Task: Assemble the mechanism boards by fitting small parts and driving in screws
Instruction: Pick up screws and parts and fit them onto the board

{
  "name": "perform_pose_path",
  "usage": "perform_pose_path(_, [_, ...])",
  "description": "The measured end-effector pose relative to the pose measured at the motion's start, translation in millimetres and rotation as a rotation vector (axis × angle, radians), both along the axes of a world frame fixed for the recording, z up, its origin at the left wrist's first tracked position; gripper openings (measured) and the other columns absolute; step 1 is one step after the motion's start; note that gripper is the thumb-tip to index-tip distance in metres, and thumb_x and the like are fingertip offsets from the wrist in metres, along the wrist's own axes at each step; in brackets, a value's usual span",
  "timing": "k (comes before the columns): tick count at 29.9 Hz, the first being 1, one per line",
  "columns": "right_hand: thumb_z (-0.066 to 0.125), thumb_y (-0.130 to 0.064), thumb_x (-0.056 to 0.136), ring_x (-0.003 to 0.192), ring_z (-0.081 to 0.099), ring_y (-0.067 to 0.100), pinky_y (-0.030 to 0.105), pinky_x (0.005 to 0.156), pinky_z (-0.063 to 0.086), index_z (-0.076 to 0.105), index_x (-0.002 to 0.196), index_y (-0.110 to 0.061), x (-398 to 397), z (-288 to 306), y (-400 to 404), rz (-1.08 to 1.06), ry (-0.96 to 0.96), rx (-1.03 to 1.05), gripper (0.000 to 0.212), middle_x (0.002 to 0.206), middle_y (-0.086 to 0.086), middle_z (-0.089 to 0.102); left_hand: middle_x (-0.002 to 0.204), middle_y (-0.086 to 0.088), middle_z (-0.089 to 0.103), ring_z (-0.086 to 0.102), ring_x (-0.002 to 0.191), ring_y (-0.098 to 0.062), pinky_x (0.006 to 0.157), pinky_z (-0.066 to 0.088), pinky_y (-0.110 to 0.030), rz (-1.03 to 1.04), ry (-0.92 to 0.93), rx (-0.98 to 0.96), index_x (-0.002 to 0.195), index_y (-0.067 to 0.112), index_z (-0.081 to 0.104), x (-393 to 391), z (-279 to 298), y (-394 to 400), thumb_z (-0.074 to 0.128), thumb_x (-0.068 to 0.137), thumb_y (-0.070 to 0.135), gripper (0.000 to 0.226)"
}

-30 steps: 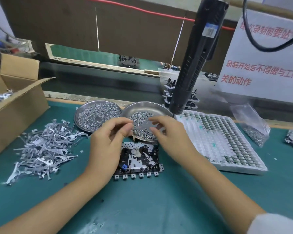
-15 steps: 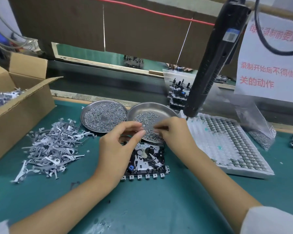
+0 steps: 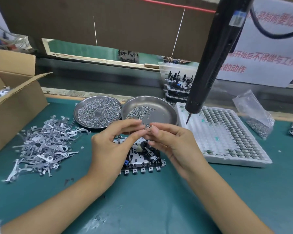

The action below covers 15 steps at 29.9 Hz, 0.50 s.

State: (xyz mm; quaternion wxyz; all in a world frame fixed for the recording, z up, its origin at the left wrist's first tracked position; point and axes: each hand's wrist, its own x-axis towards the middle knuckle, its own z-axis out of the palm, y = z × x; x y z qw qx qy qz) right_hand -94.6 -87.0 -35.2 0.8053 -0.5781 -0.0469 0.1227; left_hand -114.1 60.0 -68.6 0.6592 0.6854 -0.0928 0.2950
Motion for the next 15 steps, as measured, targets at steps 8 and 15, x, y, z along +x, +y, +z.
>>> perform_pose_path(8, [0.071,-0.013,0.074,0.075,0.071,0.016,0.02,0.065,0.055,0.07,0.092,-0.003,-4.0,-1.6,0.5,-0.028,0.005,-0.026,0.02,0.081,0.01,0.074,0.086,0.007,0.072,0.069,0.084,-0.002,0.08,0.048,-0.011,0.053,-0.11,0.152,0.094,0.029,0.069,0.5,-1.6,-0.7,0.075,0.071,0.014,0.027])
perform_pose_path(15, [0.068,-0.008,0.083,0.074,0.07,0.015,0.019,0.066,0.054,0.072,0.093,-0.002,-7.0,-3.2,1.8,-0.05,-0.023,-0.059,0.013,0.083,0.011,0.074,0.087,-0.001,0.07,0.068,0.085,-0.001,0.081,0.048,-0.012,0.071,-0.181,0.232,0.099,0.018,0.067,0.6,-2.6,0.0,0.074,0.072,0.008,0.029])
